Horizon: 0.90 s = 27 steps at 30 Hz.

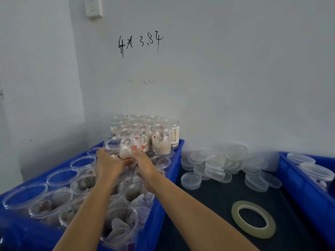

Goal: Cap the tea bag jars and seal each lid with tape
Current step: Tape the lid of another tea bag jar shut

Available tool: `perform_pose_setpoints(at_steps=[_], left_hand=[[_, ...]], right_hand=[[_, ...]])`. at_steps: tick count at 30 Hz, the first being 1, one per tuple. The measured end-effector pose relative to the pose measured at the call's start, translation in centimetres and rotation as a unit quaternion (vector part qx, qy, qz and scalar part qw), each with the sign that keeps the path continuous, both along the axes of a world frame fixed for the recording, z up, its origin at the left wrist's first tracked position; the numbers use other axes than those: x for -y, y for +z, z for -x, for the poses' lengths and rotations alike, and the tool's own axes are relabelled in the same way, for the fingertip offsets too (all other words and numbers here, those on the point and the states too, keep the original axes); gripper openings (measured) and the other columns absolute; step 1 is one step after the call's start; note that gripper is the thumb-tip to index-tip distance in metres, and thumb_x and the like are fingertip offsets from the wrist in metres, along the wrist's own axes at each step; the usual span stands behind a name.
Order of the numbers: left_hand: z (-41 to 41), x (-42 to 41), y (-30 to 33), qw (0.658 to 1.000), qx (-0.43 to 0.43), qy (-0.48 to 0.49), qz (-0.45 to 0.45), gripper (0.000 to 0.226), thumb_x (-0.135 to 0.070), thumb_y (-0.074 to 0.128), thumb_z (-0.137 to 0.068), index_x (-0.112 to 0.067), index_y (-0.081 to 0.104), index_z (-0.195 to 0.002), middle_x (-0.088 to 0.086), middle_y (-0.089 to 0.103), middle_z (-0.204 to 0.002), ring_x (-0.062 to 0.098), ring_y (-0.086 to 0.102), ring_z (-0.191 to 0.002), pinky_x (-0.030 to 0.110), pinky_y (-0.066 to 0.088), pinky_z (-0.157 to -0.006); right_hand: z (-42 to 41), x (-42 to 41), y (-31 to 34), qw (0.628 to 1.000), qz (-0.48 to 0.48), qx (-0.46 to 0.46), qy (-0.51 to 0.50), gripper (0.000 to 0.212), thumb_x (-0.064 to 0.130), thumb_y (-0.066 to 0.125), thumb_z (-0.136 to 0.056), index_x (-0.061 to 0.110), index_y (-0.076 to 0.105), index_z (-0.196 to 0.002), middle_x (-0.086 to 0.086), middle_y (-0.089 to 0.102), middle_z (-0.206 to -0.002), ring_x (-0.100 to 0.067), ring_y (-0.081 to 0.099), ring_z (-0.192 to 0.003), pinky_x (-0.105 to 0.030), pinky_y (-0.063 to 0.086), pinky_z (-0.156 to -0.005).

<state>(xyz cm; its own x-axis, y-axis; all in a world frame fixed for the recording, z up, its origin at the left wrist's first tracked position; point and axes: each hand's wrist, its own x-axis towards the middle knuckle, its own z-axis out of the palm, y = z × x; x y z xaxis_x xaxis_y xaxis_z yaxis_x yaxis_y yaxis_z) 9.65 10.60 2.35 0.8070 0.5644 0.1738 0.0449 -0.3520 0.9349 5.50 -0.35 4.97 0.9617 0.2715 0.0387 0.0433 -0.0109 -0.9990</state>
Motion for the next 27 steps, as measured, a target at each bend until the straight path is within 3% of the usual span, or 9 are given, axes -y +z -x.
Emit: perform_pose_setpoints(at_steps=[3,6,9,12,15,18,21,24,27], left_hand=[[1.3,0.5,1.0,0.996,0.070,-0.013,-0.053,0.072,-0.028,0.083,-0.073,-0.012,0.040,-0.129,0.009,0.059,-0.116,0.020,0.055,-0.085,0.031,0.044,-0.065],[3.4,2.8,3.5,0.983,0.156,-0.045,-0.088,0.070,-0.029,0.078,-0.075,-0.019,0.040,-0.132,-0.004,0.055,-0.115,0.012,0.055,-0.081,0.022,0.036,-0.058],[6.0,7.3,5.7,0.969,0.205,-0.101,-0.090,0.078,-0.033,0.073,-0.073,-0.026,0.032,-0.138,-0.009,0.049,-0.120,0.010,0.055,-0.089,0.020,0.042,-0.062],[8.1,12.7,5.1,0.958,0.227,-0.158,-0.070,0.082,-0.038,0.078,-0.072,-0.029,0.030,-0.138,-0.009,0.041,-0.122,0.007,0.049,-0.096,0.011,0.038,-0.066],[9.3,18.0,2.0,0.951,0.217,-0.210,-0.063,0.083,-0.034,0.080,-0.076,-0.027,0.027,-0.140,-0.010,0.032,-0.121,0.004,0.046,-0.097,0.011,0.042,-0.068],[9.3,21.9,-2.3,0.946,0.172,-0.267,-0.062,0.078,-0.036,0.075,-0.082,-0.025,0.024,-0.140,-0.010,0.028,-0.122,0.002,0.046,-0.095,0.008,0.043,-0.061],[8.1,24.0,-6.3,0.941,0.080,-0.327,-0.035,0.073,-0.033,0.074,-0.082,-0.027,0.026,-0.136,-0.002,0.037,-0.126,0.001,0.050,-0.083,0.012,0.042,-0.054],[6.5,24.7,-9.1,0.930,0.028,-0.362,-0.052,0.077,-0.032,0.078,-0.078,-0.026,0.029,-0.136,0.001,0.039,-0.127,0.003,0.052,-0.084,0.012,0.040,-0.055],[5.0,24.8,-10.8,0.920,0.024,-0.386,-0.064,0.076,-0.029,0.078,-0.078,-0.026,0.029,-0.136,0.002,0.041,-0.125,0.004,0.054,-0.089,0.012,0.042,-0.059]], right_hand=[[0.3,0.2,0.2,0.998,-0.028,0.051,-0.024,0.048,0.018,0.036,-0.104,0.020,0.024,-0.151,-0.005,0.037,-0.149,-0.019,0.041,-0.132,-0.024,0.037,-0.097],[1.6,1.9,0.6,0.982,-0.058,0.167,-0.070,0.056,0.021,0.042,-0.102,0.033,0.018,-0.151,-0.007,0.041,-0.140,-0.016,0.053,-0.116,-0.031,0.048,-0.098],[3.7,5.1,0.8,0.953,-0.083,0.252,-0.146,0.053,0.029,0.043,-0.101,0.038,0.020,-0.149,0.003,0.037,-0.136,-0.007,0.048,-0.120,-0.028,0.044,-0.103],[5.9,9.3,0.0,0.933,-0.146,0.256,-0.207,0.052,0.038,0.043,-0.094,0.037,0.028,-0.144,0.001,0.044,-0.136,-0.005,0.050,-0.121,-0.022,0.046,-0.100],[7.4,13.5,-2.2,0.922,-0.159,0.233,-0.264,0.045,0.030,0.042,-0.097,0.032,0.035,-0.142,0.000,0.050,-0.135,-0.007,0.054,-0.118,-0.014,0.049,-0.088],[8.2,17.0,-5.3,0.920,-0.142,0.194,-0.310,0.044,0.017,0.042,-0.100,0.025,0.035,-0.143,-0.006,0.048,-0.138,-0.019,0.052,-0.123,-0.039,0.044,-0.105],[8.3,19.5,-8.9,0.921,-0.121,0.142,-0.341,0.042,0.010,0.044,-0.098,0.022,0.038,-0.138,-0.010,0.051,-0.132,-0.024,0.054,-0.118,-0.046,0.042,-0.105],[7.8,20.8,-11.9,0.925,-0.100,0.101,-0.352,0.042,0.003,0.046,-0.097,0.023,0.040,-0.132,-0.006,0.055,-0.122,-0.017,0.057,-0.108,-0.040,0.047,-0.098],[6.9,21.4,-13.7,0.927,-0.084,0.085,-0.355,0.047,-0.001,0.048,-0.095,0.019,0.038,-0.136,-0.006,0.056,-0.122,-0.016,0.057,-0.108,-0.025,0.050,-0.088]])
